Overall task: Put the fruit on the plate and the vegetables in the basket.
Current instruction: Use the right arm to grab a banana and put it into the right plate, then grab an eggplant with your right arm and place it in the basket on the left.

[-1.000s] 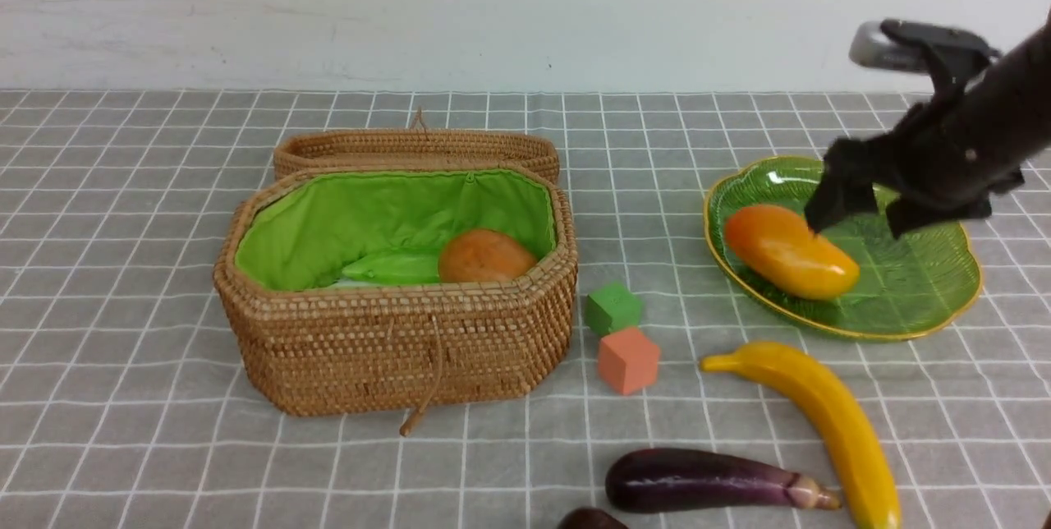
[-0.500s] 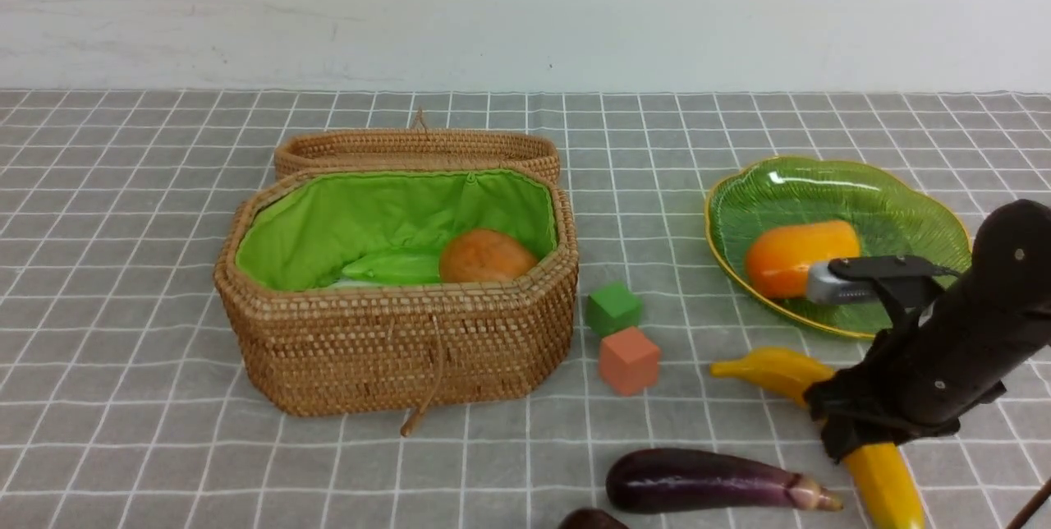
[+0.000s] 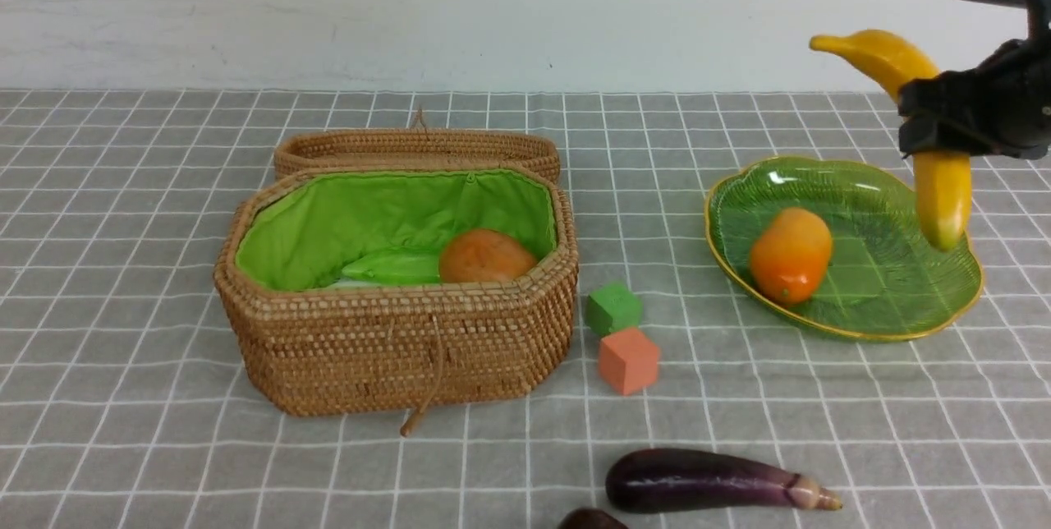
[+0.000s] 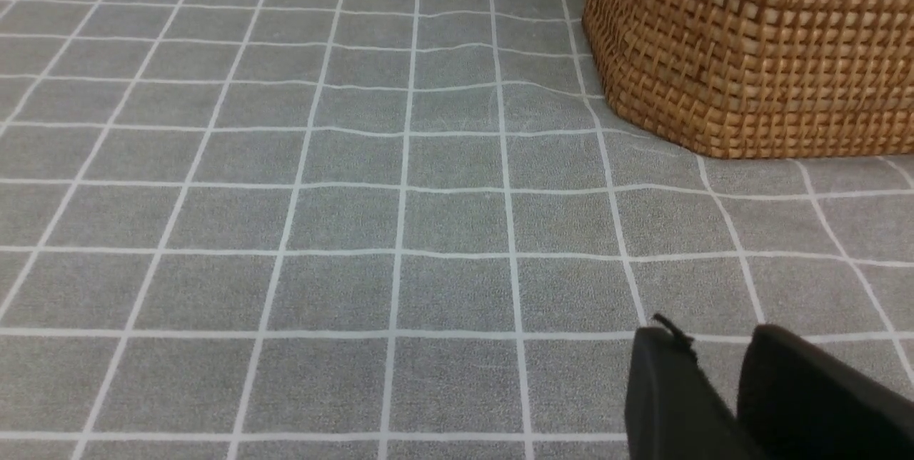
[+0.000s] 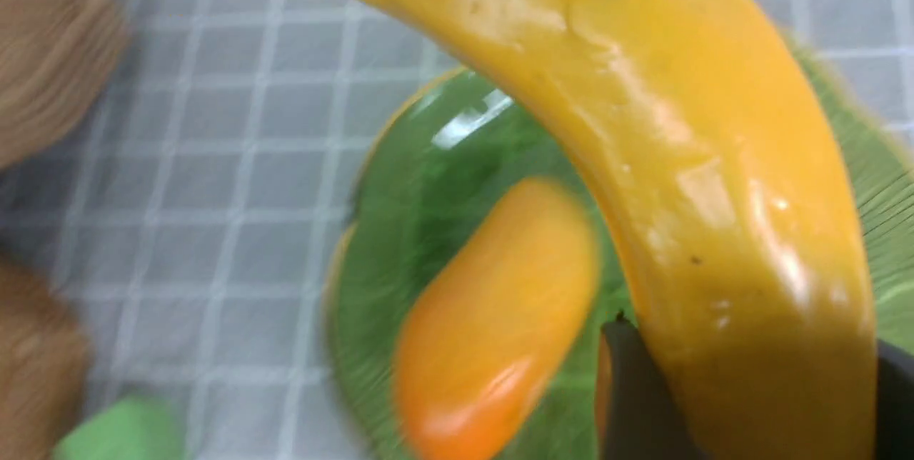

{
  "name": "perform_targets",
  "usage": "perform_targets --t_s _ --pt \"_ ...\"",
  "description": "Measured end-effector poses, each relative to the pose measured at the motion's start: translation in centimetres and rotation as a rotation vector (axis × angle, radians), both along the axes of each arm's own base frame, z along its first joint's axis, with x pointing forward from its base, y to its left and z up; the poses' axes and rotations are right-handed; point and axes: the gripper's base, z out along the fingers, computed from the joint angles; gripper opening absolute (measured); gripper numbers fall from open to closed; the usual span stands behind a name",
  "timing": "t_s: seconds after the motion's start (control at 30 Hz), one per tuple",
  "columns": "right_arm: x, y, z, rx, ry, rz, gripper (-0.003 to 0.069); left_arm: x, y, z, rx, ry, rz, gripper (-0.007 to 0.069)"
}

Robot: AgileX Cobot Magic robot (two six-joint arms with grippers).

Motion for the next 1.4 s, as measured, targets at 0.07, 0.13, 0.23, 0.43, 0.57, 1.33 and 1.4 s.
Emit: perform_targets --t_s 0.07,0.13,0.23,0.43,0.57,1.33,1.4 --pt "1.3 -0.8 -1.9 0.002 0.031 -0.019 0.0308 0.0 0.0 0.0 0.000 0.000 0.000 0.0161" --pt "2.7 -1.5 -5.2 0.008 0.090 -0.039 0.0308 0.0 0.0 0.0 0.000 0.000 0.000 0.0165" --pt "3.6 -1.9 -8.4 0.018 0.158 -0.049 0.0344 0.0 0.0 0.0 0.000 0.000 0.000 0.0165" --pt "3.6 -1.8 -8.7 0.027 0.174 -0.048 0.0615 0.0 0.0 0.0 0.000 0.000 0.000 0.0174" --pt "2.5 -1.6 -6.6 0.026 0.181 -0.017 0.0676 0.0 0.0 0.0 0.000 0.000 0.000 0.0177" --pt "-12.2 16.3 -9.4 -0.380 0.008 1.297 0.0573 0.0 0.0 0.0 0.000 0.000 0.000 0.0201" --pt "-11.7 16.7 -11.9 -0.371 0.082 1.316 0.0565 0.0 0.0 0.0 0.000 0.000 0.000 0.0204"
